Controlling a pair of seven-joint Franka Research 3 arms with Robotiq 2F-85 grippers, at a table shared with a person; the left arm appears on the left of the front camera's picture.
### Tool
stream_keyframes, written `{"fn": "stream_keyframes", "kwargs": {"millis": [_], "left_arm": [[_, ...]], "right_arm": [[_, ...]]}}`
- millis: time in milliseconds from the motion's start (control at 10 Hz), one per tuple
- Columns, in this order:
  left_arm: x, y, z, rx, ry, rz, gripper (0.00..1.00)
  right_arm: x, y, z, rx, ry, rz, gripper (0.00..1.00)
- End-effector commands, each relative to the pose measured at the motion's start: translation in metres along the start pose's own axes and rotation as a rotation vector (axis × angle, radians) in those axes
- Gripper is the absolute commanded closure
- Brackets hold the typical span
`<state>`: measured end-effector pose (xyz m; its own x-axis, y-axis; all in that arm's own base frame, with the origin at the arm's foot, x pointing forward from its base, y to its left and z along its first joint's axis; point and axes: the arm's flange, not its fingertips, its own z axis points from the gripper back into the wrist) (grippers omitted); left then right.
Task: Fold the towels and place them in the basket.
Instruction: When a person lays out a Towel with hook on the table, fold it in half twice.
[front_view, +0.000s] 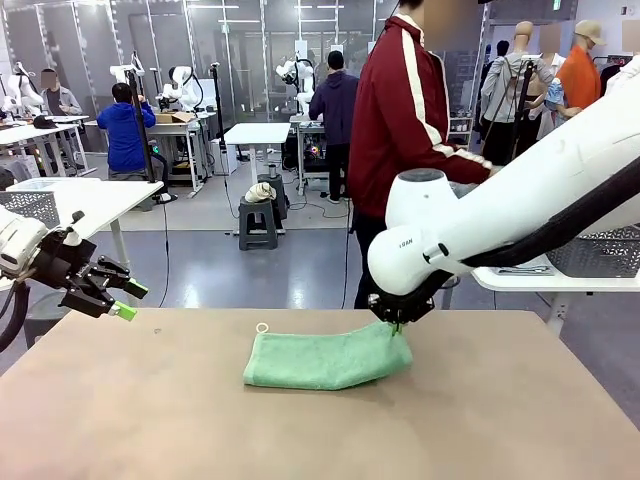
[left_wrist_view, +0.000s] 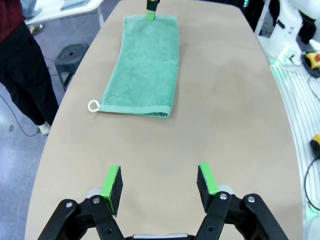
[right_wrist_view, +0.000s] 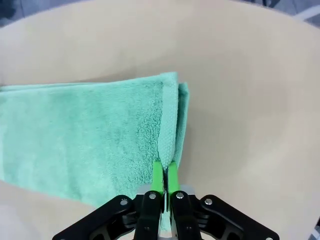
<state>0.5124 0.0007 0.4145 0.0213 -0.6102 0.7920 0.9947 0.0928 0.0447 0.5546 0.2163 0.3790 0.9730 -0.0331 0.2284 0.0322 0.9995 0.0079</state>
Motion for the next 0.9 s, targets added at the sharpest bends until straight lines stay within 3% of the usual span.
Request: {"fn": "stream_keyframes", "kwargs": {"millis": [0,400,800], "left_arm": [[0.0,-0.001,0.0,-0.005,0.008,0.003,0.24],[0.0,-0.001,0.0,-0.005,0.008,0.003,0.24],[0.0,-0.001,0.0,-0.005,0.008,0.003,0.24]], "right_arm": [[-0.005,0.018,0.025,-0.012,-0.024,0.069,1.0],[-0.003,0.102,0.06,-0.004,-0.006,0.136,1.0],[0.014,0.177,0.046,0.03,0.051,0.025,1.0]]}}
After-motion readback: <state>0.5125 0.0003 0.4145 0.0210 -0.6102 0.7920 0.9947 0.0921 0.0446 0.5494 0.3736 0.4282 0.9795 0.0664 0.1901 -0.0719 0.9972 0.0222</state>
